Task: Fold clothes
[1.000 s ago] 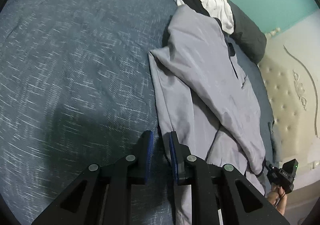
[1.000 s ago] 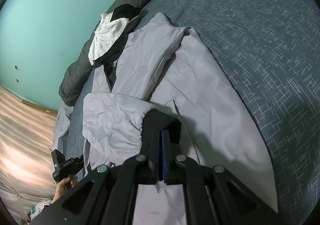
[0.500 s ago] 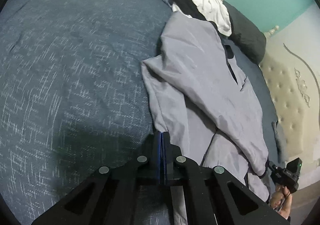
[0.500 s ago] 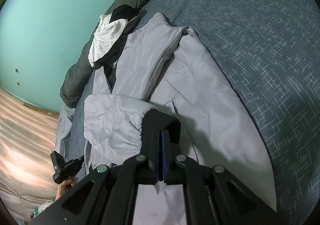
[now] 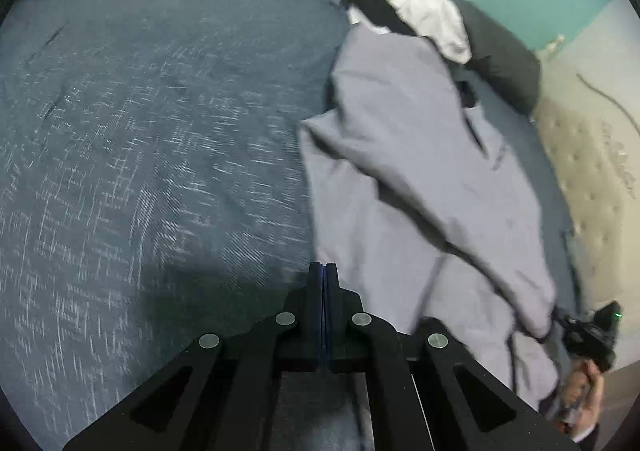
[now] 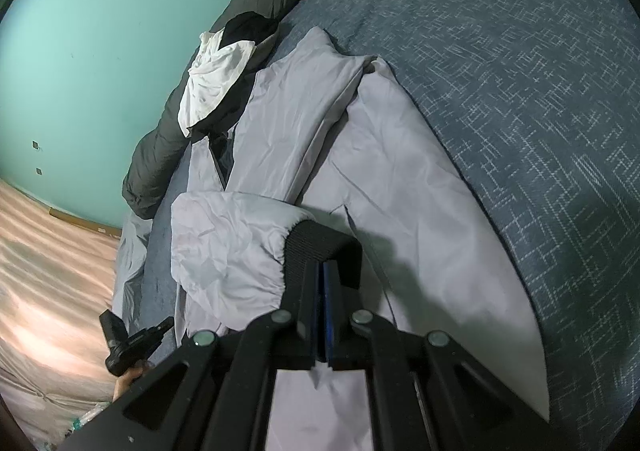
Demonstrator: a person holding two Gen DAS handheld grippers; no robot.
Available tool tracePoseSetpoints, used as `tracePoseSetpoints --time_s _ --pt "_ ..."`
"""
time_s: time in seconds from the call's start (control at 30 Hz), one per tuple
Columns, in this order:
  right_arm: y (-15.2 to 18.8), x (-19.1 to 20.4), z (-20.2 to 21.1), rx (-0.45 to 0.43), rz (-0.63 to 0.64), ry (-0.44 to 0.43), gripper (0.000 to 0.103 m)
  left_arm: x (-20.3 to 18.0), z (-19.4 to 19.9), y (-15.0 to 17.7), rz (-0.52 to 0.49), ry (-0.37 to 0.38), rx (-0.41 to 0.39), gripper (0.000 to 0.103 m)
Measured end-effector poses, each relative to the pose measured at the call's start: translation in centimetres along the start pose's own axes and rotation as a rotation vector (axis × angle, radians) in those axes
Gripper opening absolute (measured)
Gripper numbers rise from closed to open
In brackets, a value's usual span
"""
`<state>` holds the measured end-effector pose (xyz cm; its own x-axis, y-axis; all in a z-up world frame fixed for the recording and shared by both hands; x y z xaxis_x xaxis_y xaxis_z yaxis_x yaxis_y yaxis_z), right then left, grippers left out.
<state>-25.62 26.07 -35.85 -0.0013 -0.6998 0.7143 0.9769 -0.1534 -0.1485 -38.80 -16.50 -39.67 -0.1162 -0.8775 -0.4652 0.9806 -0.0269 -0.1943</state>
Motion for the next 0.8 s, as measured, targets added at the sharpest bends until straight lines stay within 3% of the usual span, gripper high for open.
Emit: tracePoseSetpoints --time_s 0.07,0.13,0.17,0.27,0.33,0.5,0.67,0.73,0.8 --pt "0.0 0.0 0.1 0.000 0.000 -0.001 0.002 -0.5 0.1 0.6 -0.006 0.032 0.013 0.010" --pt "0.1 0.2 0.1 -0.001 0.001 0.000 0.002 -0.3 -0.3 1.1 -0.002 0.042 0.034 0.033" --pt "0.2 0.2 0.1 -0.002 0.001 -0.001 0.002 -0.1 -0.6 1.3 0.008 0.048 0.039 0.034" --pt "0.2 0.2 0.3 -0.008 -0.002 -0.003 0.002 0.4 -1.5 1.6 0.022 0.044 0.045 0.032" --pt "0.2 0.1 0.4 -0.011 -0.004 -0.005 0.002 0.4 -2.3 2.1 0.015 0.014 0.062 0.003" --pt "0.0 -0.2 0.8 -0.022 -0.010 0.019 0.005 -1.3 -3.8 2.0 -0.043 -0.062 0.079 0.003" --pt "-0.3 1.3 2.7 -0.071 0.043 0.038 0.005 -1.6 -2.8 1.7 -0.043 -0.071 0.055 0.003" --pt "0.0 2.9 2.9 -0.057 0.093 0.007 0.006 -1.2 -1.9 1.8 -0.035 -0.078 0.040 0.005" --pt "1.1 5.3 2.1 0.013 0.167 -0.034 0.006 -0.8 -1.0 2.0 -0.025 -0.086 0.028 0.008"
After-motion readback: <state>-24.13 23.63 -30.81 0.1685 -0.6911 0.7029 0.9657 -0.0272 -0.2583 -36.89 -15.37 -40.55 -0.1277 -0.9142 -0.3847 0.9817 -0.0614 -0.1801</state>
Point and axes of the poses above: each gripper's, at about its wrist camera, not at the fingertips, and z roughly against the way its jaws point, x to its left, y to its underside, the point moved 6 cm from there along -z, roughly the way its jaws point, and after that the axes turned 15 degrees about x, right-handed, at the moved point
